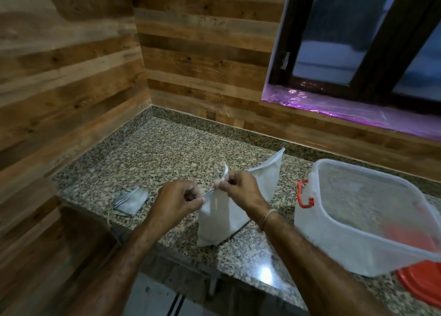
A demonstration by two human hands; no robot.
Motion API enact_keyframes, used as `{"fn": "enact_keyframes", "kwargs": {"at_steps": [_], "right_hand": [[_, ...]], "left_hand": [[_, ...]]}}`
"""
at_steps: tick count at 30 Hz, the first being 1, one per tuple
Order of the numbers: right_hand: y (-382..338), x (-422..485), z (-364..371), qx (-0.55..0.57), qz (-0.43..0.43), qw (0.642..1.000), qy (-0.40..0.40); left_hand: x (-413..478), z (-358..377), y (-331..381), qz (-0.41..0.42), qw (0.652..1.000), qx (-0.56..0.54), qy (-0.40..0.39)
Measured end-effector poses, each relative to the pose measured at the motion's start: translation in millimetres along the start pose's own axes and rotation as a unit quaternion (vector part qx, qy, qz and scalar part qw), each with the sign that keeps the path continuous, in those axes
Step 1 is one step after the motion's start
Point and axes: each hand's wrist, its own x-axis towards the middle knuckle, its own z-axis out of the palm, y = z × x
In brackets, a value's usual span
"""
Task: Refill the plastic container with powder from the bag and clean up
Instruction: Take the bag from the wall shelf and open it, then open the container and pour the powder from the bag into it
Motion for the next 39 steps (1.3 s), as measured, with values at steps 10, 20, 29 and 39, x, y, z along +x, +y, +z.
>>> {"fn": "enact_keyframes", "kwargs": {"at_steps": [10,20,29,39], "right_hand": [[27.1,22.4,-64.8,-0.049,0.05,0.992,0.106],[31.9,59.5,-98.4,-0.084,0.051,0.987,0.124],[46.6,114.9,-139.9,-0.017,0.159,0.968,0.192],[60.5,98.9,-127.7,0.188,0.2,0.957,0.092]], "left_hand": [[50.5,23.5,42.9,-0.003,0.968,0.214,-0.131],[98.7,54.4,42.9,0.057,0.933,0.344,-0.088],[88.9,19.5,-7.7,0.048,0.929,0.366,-0.037],[48.7,-2.2,-12.9,-0.104,0.966,0.234,0.035]]}}
